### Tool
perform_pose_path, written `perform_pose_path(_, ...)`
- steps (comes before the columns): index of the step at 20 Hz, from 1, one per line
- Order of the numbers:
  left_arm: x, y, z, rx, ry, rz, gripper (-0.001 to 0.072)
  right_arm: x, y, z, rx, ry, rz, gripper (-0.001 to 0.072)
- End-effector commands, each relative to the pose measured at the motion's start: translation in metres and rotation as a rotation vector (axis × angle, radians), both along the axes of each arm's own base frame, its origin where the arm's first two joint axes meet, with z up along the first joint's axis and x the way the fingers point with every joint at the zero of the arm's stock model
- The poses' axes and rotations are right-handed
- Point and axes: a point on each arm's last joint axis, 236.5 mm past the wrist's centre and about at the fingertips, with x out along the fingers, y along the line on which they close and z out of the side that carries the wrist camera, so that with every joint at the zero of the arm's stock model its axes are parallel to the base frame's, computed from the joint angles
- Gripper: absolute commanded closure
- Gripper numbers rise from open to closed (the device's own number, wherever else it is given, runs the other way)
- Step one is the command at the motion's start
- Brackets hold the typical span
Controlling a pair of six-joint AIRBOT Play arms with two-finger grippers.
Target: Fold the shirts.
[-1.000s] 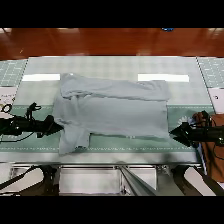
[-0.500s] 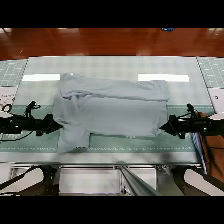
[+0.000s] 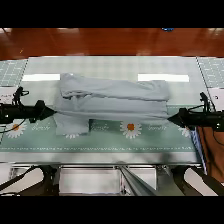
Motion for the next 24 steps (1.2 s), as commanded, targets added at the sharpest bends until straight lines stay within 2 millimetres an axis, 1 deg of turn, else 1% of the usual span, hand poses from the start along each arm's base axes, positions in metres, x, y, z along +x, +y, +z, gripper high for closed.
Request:
perform_pose_path(1,0.054,-0.009,0.018,0.006,-0.063,-0.020,0.0689,0.055,0.002,0.019,0.052,-0.135,-0.058,0.0676)
perform_pose_path(4,0.109,-0.018,0.021,0.000,-0.068,-0.023,0.0689,0.093,0.003,0.006,0.042,-0.123,-0.027,0.0676)
perform_pose_path(6,0.142,-0.024,0.021,-0.013,-0.068,-0.027,0.0689,0.122,-0.002,0.002,0.048,-0.128,-0.026,0.0676)
perform_pose_path(8,0.170,-0.029,0.020,-0.027,-0.067,-0.032,0.0689,0.149,-0.009,-0.001,0.055,-0.132,-0.025,0.0676)
perform_pose_path(10,0.194,-0.033,0.019,-0.034,-0.077,-0.045,0.0689,0.169,-0.015,-0.002,0.060,-0.135,-0.031,0.0676)
perform_pose_path(12,0.215,-0.031,0.020,-0.037,-0.093,-0.036,0.0689,0.189,-0.023,-0.002,0.057,-0.149,-0.039,0.0676)
perform_pose_path(15,0.238,-0.027,0.019,-0.039,-0.115,-0.022,0.0689,0.213,-0.031,-0.002,0.054,-0.168,-0.049,0.0676)
perform_pose_path(16,0.242,-0.028,0.018,-0.038,-0.118,-0.025,0.0689,0.219,-0.033,-0.004,0.056,-0.167,-0.054,0.0676)
perform_pose_path(19,0.242,-0.034,0.009,-0.018,-0.141,-0.077,0.0689,0.227,-0.030,-0.013,0.054,-0.164,-0.043,0.0676)
perform_pose_path(20,0.241,-0.036,0.008,-0.016,-0.144,-0.091,0.0663,0.229,-0.031,-0.018,0.044,-0.162,-0.050,0.0668)
perform_pose_path(21,0.236,-0.040,0.007,-0.025,-0.129,-0.110,0.0396,0.230,-0.031,-0.020,0.040,-0.159,-0.058,0.0497)
perform_pose_path(22,0.228,-0.043,0.008,-0.030,-0.111,-0.142,0.0202,0.229,-0.030,-0.018,0.043,-0.158,-0.057,0.0303)
perform_pose_path(23,0.219,-0.036,0.007,-0.017,-0.080,-0.166,0.0197,0.228,-0.032,-0.014,0.046,-0.160,-0.055,0.0300)
perform_pose_path(24,0.206,-0.023,0.005,0.013,-0.022,-0.176,0.0198,0.224,-0.037,-0.003,0.056,-0.167,-0.052,0.0300)
